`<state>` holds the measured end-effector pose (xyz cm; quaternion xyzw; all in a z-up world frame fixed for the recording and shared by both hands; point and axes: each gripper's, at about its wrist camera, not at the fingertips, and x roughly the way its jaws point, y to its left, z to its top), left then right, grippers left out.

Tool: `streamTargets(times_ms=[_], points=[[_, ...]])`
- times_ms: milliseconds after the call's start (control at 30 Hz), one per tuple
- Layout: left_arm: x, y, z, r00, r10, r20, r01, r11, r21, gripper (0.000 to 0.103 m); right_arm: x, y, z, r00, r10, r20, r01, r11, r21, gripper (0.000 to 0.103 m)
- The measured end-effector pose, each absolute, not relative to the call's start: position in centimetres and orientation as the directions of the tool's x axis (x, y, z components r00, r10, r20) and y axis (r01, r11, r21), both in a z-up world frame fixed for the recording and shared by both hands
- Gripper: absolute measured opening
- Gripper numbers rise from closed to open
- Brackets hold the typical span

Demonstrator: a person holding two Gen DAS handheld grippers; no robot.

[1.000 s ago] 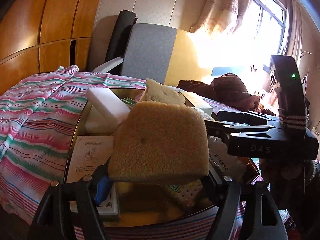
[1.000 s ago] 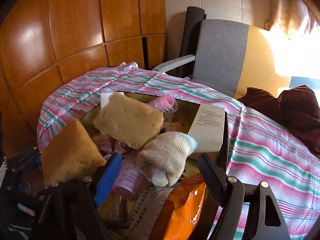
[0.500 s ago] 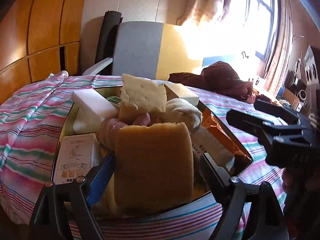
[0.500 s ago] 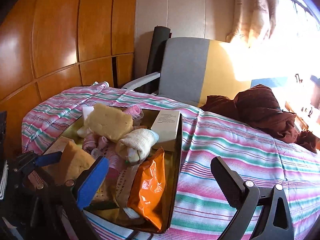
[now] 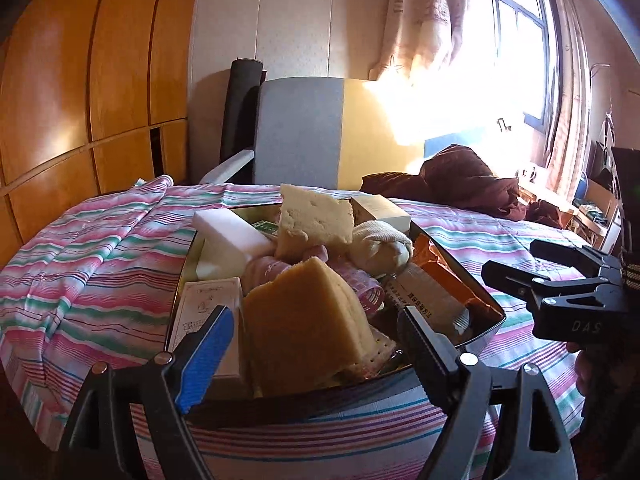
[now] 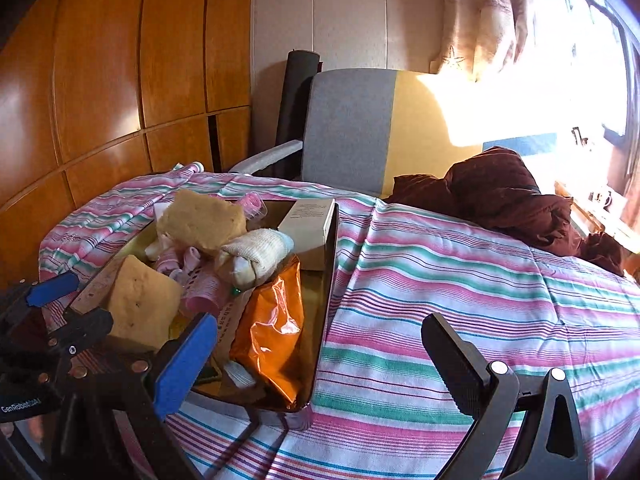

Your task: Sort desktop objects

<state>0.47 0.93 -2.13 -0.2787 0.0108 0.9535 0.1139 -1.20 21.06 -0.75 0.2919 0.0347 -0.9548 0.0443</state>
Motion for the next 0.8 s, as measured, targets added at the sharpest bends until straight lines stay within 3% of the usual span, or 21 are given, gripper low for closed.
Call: streamTargets(times_ms=[200,400,667,800], points=[[-2.4,1.8,-4.2,-0.761,0.203,-0.617,-0.212,-0.975,-0.060,0.075,-2.7,21.1,-2.0,-0.818,0.014,-0.576,0.069,-0.990,-0.121,0.103],[-4.9,1.4,-4.9,-0.750,0.195,-0.632,-0.185,-0.979,-0.082,0.075,-4.6,21.5,-3.2,-0.802,0.082,-0.591,0.025,-0.985,-0.170,0.103],[-4.2,-1.0,-1.0,-0.769,0.311,-0.558,-0.227,-0.949,-0.217,0.075,-4.2,21.9,-3.0,-0.800,0.049,-0.598,0.028,-0.993,-0.118,0.103],[-5.9,-0.5,1.0,-0.785,0.294,-0.546,-0.242,-0.956,-0.167,0.075,-3.7,21.5,-2.7,-0.808,0.042,-0.588,0.038,-0.992,-0.123,0.103]])
